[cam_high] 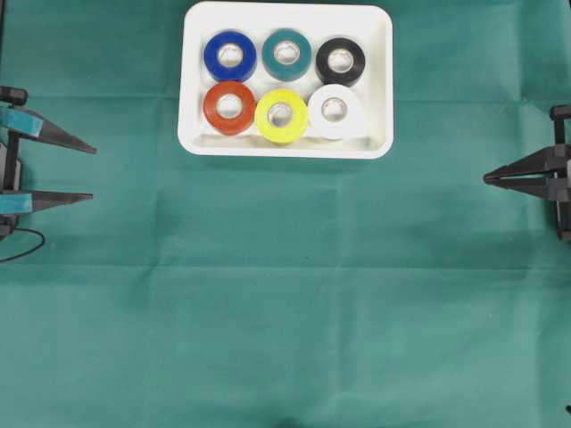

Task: Put the tape into the white case with the left arm.

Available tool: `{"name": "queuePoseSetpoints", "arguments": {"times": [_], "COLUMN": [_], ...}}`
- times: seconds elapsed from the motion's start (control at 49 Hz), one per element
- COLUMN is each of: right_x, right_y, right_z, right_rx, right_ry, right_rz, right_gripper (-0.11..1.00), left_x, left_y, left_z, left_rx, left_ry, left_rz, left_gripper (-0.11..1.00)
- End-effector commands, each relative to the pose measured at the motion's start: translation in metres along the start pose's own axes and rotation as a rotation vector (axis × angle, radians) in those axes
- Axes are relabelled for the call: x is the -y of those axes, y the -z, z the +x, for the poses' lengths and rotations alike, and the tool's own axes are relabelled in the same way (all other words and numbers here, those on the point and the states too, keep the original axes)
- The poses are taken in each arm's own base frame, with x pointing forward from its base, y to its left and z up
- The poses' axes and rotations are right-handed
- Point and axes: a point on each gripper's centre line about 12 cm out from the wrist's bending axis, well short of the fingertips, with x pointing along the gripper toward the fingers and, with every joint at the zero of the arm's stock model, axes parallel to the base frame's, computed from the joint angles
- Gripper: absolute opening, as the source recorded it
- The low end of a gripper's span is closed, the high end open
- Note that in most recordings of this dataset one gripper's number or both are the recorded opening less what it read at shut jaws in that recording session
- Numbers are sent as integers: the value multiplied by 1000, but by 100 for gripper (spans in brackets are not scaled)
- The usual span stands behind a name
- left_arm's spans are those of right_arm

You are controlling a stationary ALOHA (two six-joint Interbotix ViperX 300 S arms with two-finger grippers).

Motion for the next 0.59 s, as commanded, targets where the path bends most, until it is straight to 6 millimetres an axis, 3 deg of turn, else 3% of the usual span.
{"name": "queuePoseSetpoints", "arguments": {"times": [0.0, 0.184, 0.571], "right_x": [0, 0, 0], "right_y": [-5, -5, -5], "right_z": [1, 0, 0], "right_rx": [12, 14, 14], "right_ry": [0, 0, 0], "right_rz": [0, 0, 0], "right_gripper": [-10, -10, -10], "left_x": [0, 3, 3], "left_y": [-1, 16, 16], "left_z": [1, 2, -13], "left_rx": [6, 6, 124], "left_ry": [1, 1, -21], "left_rz": [-3, -4, -4], "left_gripper": [68, 68, 68]}}
